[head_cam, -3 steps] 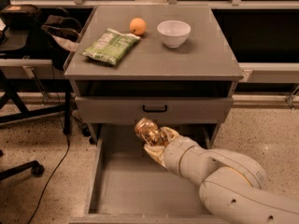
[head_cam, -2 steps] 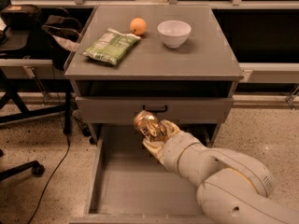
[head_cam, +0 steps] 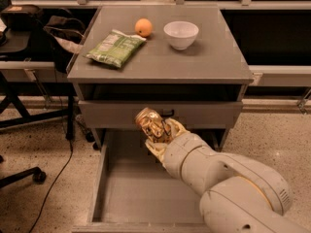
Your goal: Pick orange can from middle drawer and place on counter
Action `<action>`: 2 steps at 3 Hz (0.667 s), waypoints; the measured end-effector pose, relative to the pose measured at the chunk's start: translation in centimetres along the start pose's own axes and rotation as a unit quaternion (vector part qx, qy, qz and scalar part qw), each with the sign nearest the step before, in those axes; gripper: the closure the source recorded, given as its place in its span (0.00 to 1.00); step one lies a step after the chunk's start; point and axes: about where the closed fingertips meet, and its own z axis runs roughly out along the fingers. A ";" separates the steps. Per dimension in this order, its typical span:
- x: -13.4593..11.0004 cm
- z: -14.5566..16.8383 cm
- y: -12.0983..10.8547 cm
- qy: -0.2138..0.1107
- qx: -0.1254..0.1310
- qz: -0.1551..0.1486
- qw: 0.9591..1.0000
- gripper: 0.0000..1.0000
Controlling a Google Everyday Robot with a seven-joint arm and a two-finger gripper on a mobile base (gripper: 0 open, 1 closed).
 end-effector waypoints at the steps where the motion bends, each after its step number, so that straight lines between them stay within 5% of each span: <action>1: -2.4 -0.4 -0.9 -0.015 0.010 -0.012 1.000 1.00; 2: -5.5 -0.9 -2.2 -0.030 0.018 -0.031 0.999 1.00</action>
Offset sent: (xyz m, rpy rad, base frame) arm 0.0101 -0.0055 0.1119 -0.0295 -0.1405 0.0414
